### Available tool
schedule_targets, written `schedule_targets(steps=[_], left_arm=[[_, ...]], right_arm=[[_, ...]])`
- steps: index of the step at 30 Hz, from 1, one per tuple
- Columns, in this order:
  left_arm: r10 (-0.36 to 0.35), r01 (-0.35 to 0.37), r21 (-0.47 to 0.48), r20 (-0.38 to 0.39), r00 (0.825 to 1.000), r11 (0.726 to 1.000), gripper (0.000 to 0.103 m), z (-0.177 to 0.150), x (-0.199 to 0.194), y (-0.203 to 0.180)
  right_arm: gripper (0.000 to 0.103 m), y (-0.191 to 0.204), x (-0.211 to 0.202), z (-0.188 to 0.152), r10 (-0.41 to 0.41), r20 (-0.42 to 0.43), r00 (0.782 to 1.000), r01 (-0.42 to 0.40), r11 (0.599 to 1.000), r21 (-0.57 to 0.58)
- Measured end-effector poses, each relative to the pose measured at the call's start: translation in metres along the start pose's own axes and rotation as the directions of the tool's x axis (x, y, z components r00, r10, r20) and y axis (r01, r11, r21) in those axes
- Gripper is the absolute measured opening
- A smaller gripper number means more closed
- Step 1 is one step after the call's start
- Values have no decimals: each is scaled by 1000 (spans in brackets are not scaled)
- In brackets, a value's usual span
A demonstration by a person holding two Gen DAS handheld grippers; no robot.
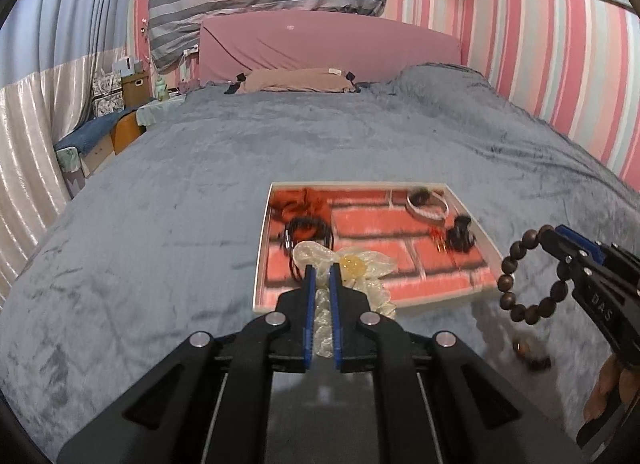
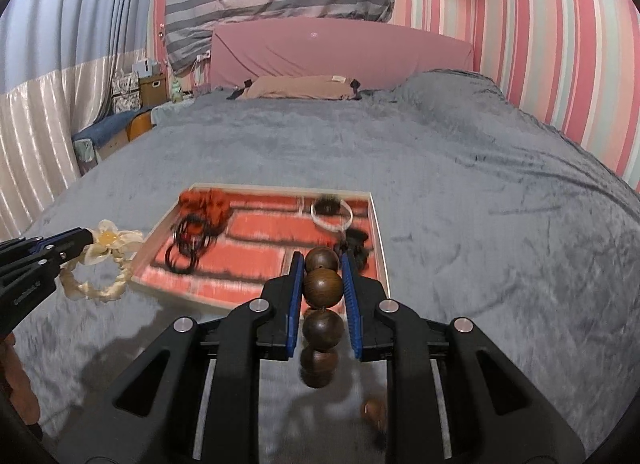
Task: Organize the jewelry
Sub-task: 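Carry scrunchie and bead bracelet into the tray while both tools open to release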
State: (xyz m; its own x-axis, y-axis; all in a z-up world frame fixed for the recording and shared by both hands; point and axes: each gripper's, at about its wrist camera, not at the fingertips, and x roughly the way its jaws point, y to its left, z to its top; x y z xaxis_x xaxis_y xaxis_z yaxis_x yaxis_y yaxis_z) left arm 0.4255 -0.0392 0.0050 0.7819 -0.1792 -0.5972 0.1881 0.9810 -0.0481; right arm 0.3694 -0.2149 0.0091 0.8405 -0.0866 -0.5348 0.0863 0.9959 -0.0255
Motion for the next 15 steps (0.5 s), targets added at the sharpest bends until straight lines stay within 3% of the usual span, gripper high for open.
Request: schedule_targets(steps=[8,15], left_arm=[[-14,12,-42,-41,999,999,7,21,54,6],[-32,23,-83,-116,993,996,7,-2,105,16]], right_arm=[[20,-9,43,29,10,11,1000,-10,999,33],[20,-20,96,2,19,-72,997,-15,998,56]])
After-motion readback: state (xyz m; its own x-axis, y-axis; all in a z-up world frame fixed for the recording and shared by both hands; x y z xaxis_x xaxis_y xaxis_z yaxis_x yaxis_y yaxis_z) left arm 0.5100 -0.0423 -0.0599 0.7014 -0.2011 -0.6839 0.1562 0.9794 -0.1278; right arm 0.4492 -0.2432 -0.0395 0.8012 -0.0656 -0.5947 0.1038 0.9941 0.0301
